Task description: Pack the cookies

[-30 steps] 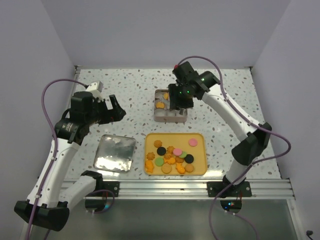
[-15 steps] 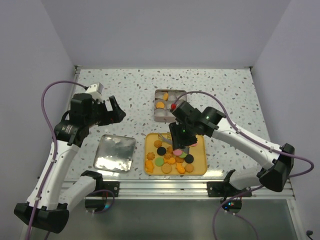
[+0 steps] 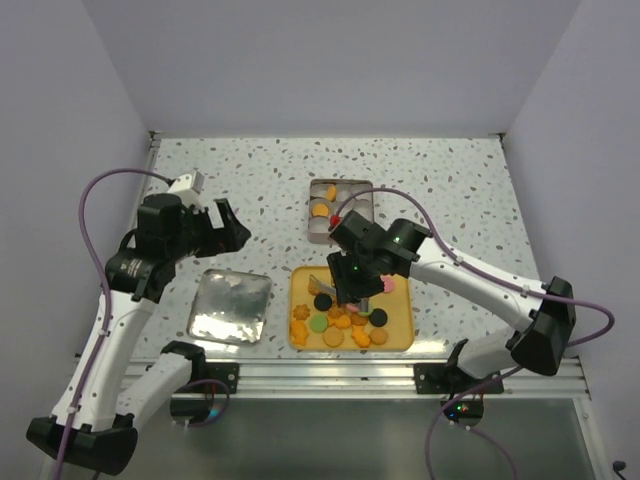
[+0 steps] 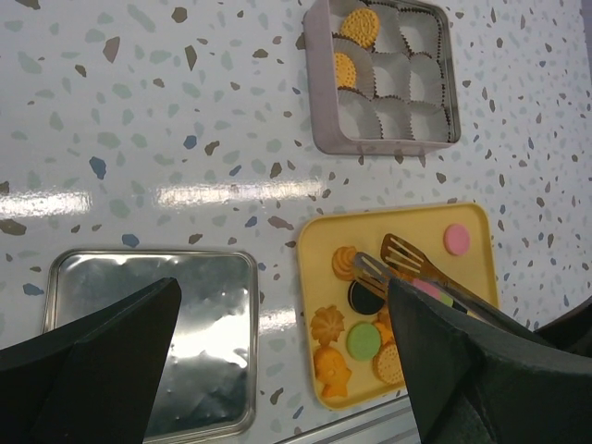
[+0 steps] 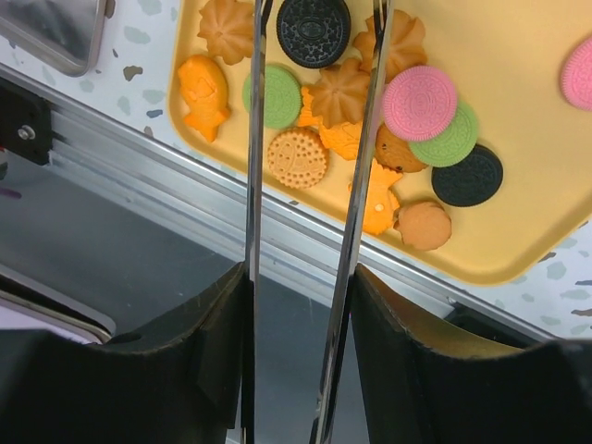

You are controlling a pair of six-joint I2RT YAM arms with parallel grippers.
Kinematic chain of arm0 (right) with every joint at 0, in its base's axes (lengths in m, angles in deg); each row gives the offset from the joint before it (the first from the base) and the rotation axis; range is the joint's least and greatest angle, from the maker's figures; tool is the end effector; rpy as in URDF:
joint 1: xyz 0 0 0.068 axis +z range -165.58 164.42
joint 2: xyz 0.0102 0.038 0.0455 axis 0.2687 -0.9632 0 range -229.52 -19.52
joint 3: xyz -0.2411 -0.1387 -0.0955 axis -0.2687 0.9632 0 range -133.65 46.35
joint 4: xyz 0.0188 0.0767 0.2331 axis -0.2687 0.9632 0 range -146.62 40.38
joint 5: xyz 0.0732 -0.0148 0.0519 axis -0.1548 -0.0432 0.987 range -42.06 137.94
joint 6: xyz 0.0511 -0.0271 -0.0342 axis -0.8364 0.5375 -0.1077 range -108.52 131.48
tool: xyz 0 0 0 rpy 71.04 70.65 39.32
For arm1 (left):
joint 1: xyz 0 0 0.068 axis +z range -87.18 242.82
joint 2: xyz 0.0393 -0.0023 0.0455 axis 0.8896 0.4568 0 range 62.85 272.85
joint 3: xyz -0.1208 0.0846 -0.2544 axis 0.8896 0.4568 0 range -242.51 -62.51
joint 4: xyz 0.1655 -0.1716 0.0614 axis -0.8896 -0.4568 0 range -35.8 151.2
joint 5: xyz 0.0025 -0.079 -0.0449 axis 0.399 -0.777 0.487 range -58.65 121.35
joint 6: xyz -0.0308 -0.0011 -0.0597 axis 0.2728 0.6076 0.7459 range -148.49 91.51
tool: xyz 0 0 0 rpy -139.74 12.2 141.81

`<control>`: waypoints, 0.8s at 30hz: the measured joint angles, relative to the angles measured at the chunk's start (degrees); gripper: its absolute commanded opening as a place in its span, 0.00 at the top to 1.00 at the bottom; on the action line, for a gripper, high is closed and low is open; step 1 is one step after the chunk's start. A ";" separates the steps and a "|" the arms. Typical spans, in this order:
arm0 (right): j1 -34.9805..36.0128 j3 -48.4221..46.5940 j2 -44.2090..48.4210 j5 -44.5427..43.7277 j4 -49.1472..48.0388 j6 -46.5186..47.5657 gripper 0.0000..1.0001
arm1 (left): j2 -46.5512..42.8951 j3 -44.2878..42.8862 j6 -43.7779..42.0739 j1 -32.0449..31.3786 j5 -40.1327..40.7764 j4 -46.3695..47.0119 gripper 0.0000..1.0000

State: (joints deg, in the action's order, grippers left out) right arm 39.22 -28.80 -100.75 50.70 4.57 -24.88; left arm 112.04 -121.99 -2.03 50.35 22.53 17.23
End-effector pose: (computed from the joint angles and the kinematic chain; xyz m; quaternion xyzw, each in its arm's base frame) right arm 0.1475 0.2134 0.3138 -0.1618 0.9667 0.1573 0.1210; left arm 0.1476 -0.0410 0.3594 -0.0710 0.8769 -0.2207 0.4211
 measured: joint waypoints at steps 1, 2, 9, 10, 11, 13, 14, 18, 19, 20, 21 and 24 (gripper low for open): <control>0.35 -0.31 -0.66 -0.22 -0.02 0.07 0.51 | -0.24 0.04 0.02 0.00 0.00 -0.07 0.00; 0.63 -0.50 -1.07 -0.31 0.07 0.15 0.51 | -0.44 0.09 0.09 0.00 0.00 -0.15 0.00; 2.75 -3.65 -5.25 -1.81 1.36 1.05 0.50 | -2.10 0.35 0.90 0.00 0.04 -0.68 0.00; 3.04 -4.11 -5.81 -2.01 1.60 1.27 0.51 | -2.29 0.44 1.01 0.00 0.07 -0.76 0.00; 3.32 -4.61 -6.40 -2.19 2.01 1.46 0.50 | -2.51 0.61 1.03 0.00 0.07 -0.72 0.00; 3.80 -5.62 -7.45 -2.51 2.62 1.77 0.50 | -2.86 1.01 1.11 0.00 0.07 -0.76 0.00; 4.09 -6.10 -7.98 -2.93 2.91 1.90 0.50 | -2.95 1.18 1.27 0.00 0.07 -0.79 0.00; 4.98 -8.04 -9.60 -3.80 4.37 2.49 0.51 | -3.06 1.29 1.62 0.00 0.15 -0.98 0.00; 5.29 -8.41 -9.94 -3.96 4.74 2.60 0.51 | -3.13 1.29 1.66 0.00 0.24 -0.96 0.00; 5.60 -8.74 -10.25 -4.31 5.11 2.78 0.51 | -3.23 1.29 1.70 0.00 0.33 -0.96 0.00; 5.88 -8.94 -10.47 -4.61 5.35 2.93 0.50 | -3.37 1.33 1.90 0.00 0.37 -0.96 0.00; 6.49 -9.25 -11.08 -4.85 5.86 3.08 0.51 | -3.93 1.55 2.10 0.00 0.57 -0.96 0.00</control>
State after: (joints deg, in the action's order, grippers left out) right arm 45.71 -38.05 -111.83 45.85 10.42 -21.79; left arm 108.10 -120.44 0.07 50.35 23.10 16.27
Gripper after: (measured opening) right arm 0.496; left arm 0.997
